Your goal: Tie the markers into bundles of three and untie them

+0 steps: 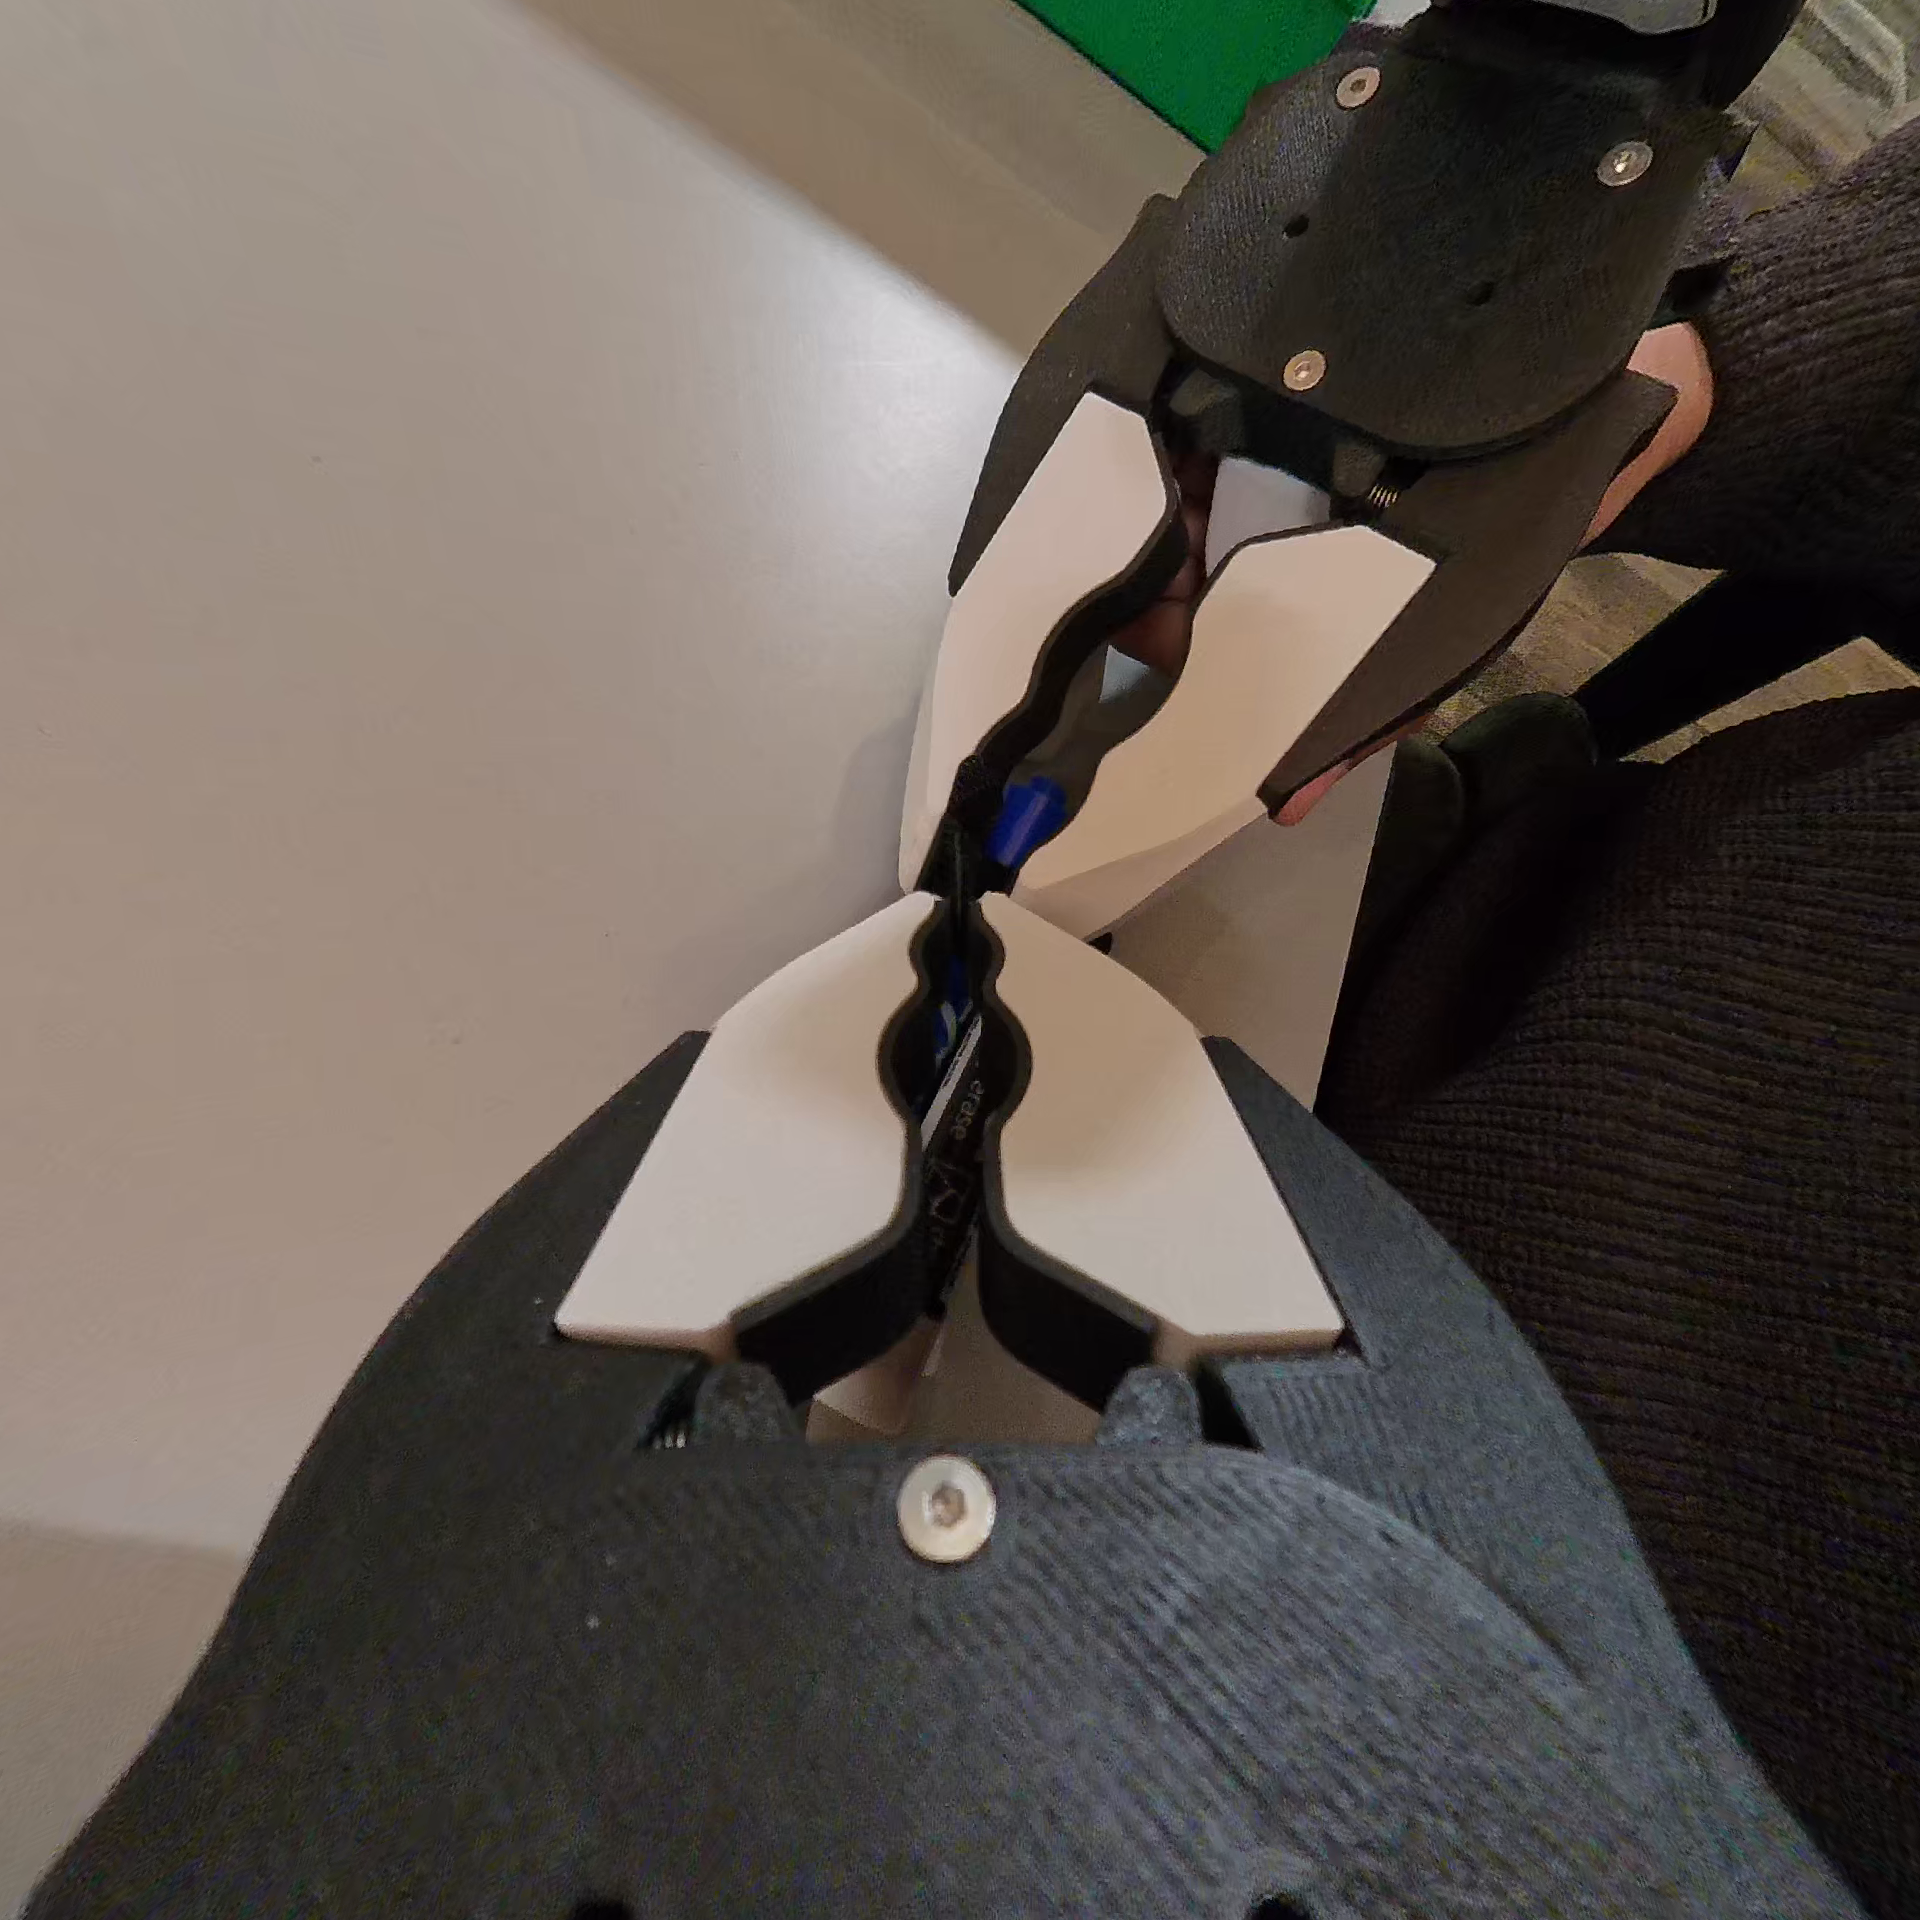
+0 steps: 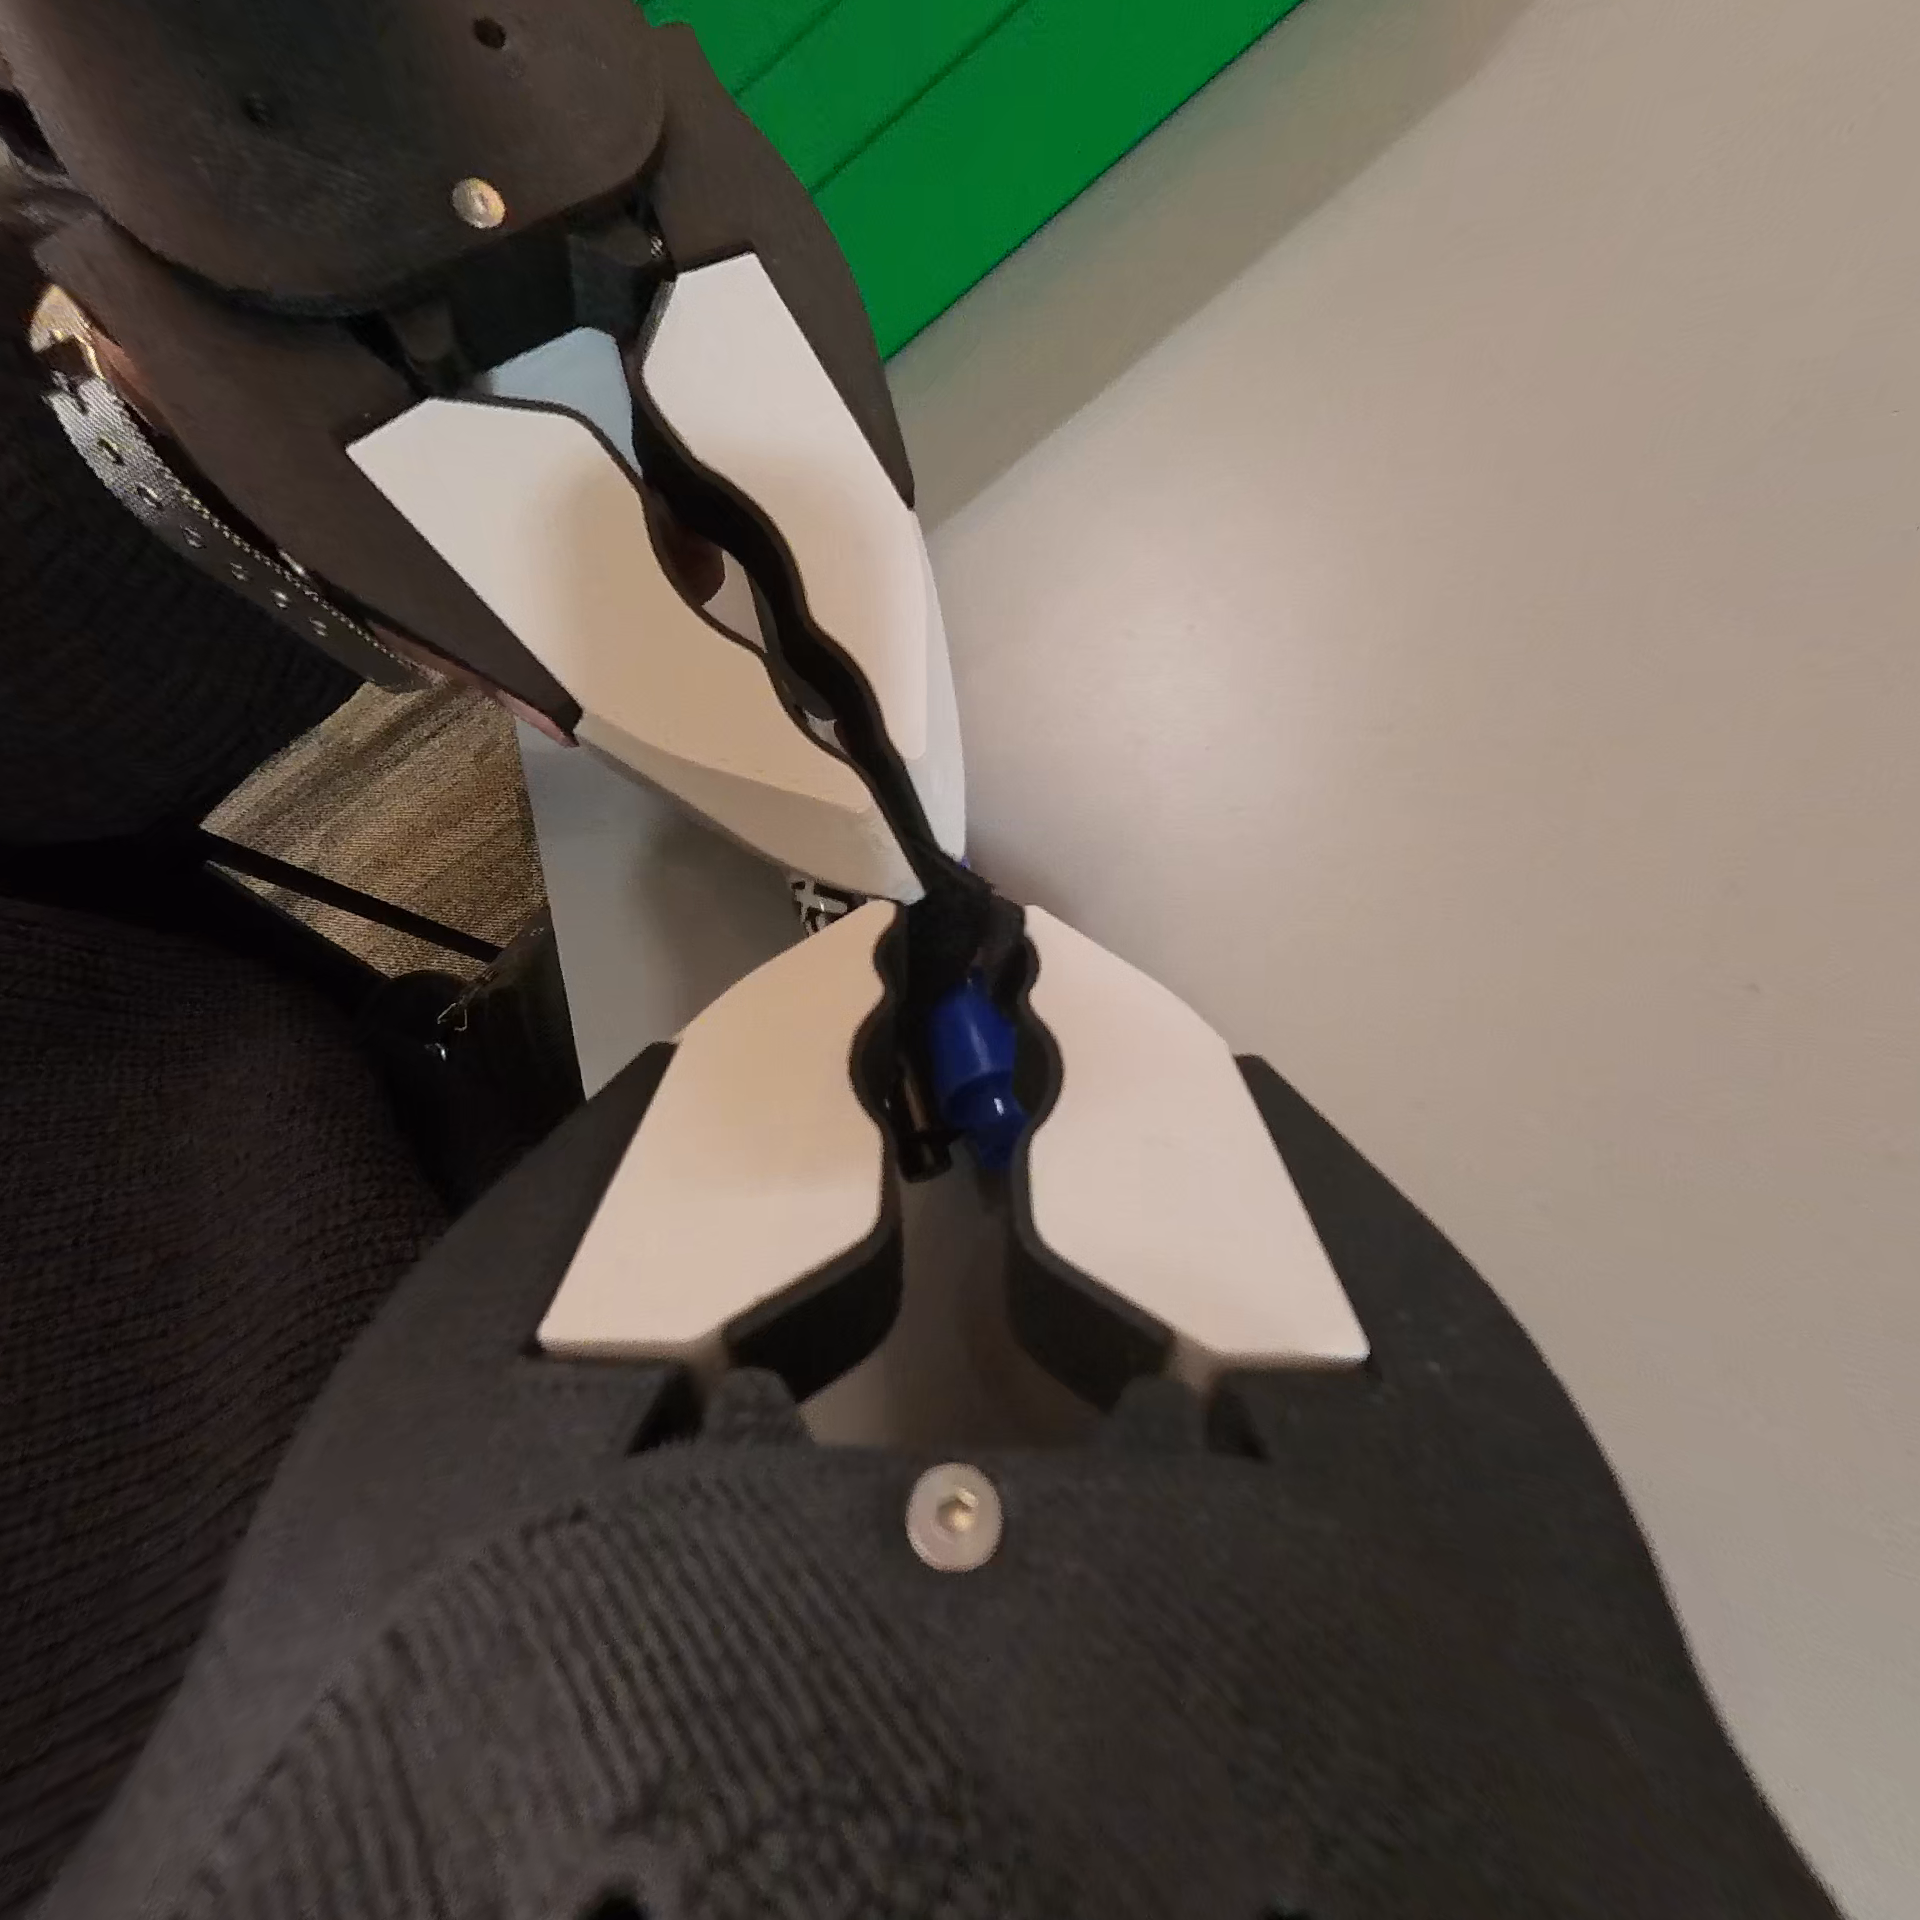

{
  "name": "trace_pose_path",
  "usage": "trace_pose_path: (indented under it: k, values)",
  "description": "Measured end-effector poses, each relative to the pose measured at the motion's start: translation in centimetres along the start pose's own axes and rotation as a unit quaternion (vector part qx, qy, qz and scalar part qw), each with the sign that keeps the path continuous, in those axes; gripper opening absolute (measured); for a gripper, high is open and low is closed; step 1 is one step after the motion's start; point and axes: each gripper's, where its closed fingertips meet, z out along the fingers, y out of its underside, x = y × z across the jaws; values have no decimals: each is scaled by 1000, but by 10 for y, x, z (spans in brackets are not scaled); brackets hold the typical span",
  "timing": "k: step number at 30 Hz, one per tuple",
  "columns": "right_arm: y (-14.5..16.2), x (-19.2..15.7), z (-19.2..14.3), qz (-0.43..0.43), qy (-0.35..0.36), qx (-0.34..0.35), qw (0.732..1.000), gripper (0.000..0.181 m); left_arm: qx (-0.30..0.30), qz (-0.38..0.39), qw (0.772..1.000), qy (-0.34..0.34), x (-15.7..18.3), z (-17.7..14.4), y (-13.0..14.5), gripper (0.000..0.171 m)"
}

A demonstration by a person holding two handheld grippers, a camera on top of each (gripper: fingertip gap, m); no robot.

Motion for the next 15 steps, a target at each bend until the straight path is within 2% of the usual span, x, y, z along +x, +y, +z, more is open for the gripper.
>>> trace_pose_path:
  k: [15]
  values:
    - [1,-3,-1,-41,-2,-11,999,4,1,-5,1000,-9,-2,0,3,7]
